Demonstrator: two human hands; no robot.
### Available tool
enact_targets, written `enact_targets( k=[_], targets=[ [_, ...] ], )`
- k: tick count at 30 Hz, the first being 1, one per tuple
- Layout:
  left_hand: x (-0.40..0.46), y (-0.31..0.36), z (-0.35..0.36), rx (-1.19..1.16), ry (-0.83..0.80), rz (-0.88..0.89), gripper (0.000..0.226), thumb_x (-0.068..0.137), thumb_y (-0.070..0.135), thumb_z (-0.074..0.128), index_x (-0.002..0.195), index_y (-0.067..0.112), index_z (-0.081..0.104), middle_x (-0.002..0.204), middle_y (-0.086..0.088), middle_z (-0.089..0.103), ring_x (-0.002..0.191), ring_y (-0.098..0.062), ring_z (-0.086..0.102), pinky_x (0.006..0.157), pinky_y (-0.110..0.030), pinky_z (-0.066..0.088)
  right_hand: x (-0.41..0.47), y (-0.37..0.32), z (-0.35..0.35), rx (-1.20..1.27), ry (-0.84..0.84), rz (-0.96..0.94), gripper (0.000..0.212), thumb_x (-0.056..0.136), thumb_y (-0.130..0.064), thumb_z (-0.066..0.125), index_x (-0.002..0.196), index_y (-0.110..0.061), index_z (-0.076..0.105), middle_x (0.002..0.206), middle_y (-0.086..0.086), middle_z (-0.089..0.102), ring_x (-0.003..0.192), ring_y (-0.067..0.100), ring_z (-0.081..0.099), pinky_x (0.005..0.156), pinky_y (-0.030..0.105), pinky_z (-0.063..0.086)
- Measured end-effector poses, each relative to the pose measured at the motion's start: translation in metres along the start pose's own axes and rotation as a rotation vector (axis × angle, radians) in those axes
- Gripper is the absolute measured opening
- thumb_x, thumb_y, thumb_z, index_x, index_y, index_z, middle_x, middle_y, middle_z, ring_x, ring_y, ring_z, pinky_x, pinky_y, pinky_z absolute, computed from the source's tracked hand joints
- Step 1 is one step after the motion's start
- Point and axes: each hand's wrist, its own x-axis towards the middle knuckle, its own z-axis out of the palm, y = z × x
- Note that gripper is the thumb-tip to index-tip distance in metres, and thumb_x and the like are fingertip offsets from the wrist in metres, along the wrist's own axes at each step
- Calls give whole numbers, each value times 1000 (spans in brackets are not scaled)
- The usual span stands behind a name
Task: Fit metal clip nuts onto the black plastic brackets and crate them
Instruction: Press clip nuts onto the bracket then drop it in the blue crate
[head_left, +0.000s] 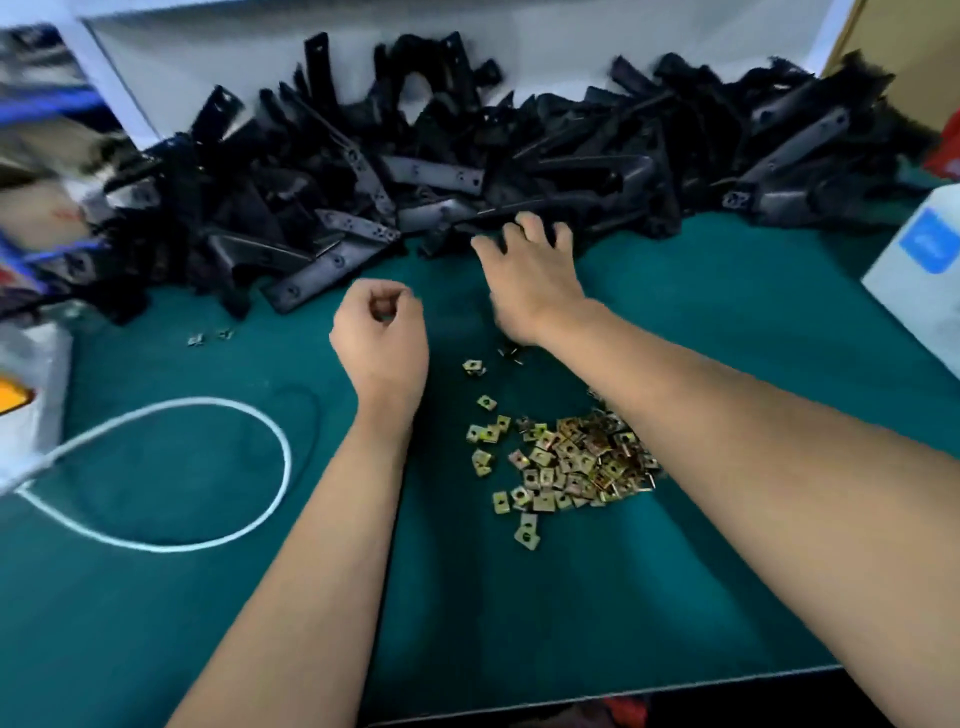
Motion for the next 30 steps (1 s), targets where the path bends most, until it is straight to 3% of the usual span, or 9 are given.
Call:
enact_targets(
  k=[4,8,10,13,16,18,22,27,30],
  targets=[
    [2,-1,6,-66,-6,-20,9,80,22,61,79,18,69,73,5,70,70,-15,66,76,-43,58,23,-1,2,39,57,75,72,86,-8,72,148,-12,36,132,20,53,118,40,53,107,53,35],
    [4,-2,9,-83,-62,-32,8,80,21,61,80,21,68,74,6,69,72,-17,68,76,-46,60,23,3,-5,253,50,133,9,94,-11,65,100,-12,58,99,13,62,90,39,63,72,39,44],
    [6,-1,11,-127,-92,-66,5,85,20,63,82,19,67,80,1,71,78,-25,70,74,-50,61,18,4,-7,434,131,207,14,96,-17,63,87,-14,53,84,5,54,75,32,55,66,35,41],
    [7,5,9,-395,-160,-189,13,95,28,69,94,16,63,95,-5,68,83,-20,68,69,-37,60,-3,-1,-19,894,176,158,21,94,-23,67,78,-14,56,70,-4,57,60,12,51,58,29,40],
    [11,13,2,-645,-252,-295,30,95,46,67,101,17,59,103,-6,67,96,-24,66,87,-42,59,-36,-14,-32,1017,40,-49,10,91,-28,74,89,-18,73,73,-14,66,67,-3,59,66,17,47],
    [13,16,-4,-756,-281,-340,36,99,43,65,112,10,59,105,-10,72,93,-27,69,91,-50,59,-53,-18,-33,946,-21,-164,24,94,-37,71,83,-16,73,72,-4,69,68,9,64,67,28,48],
    [22,17,-20,-807,-289,-456,30,101,39,62,104,9,61,85,-3,66,70,-18,64,65,-32,54,-76,-8,-33,837,-77,-260,49,99,-51,61,70,-13,71,64,6,66,59,15,58,59,30,42],
    [32,8,-38,-955,-367,-548,29,104,37,51,93,10,54,77,-3,55,59,-15,50,53,-23,43,-96,13,-23,739,-246,-417,10,87,-39,81,88,-28,80,79,-11,71,74,5,64,66,21,46],
    [30,6,-35,-923,-458,-560,43,104,49,52,85,10,58,74,-3,57,58,-14,52,52,-22,46,-96,7,-14,676,-206,-465,19,83,-43,83,98,-33,79,86,-13,62,81,2,57,73,18,42]
  ],
)
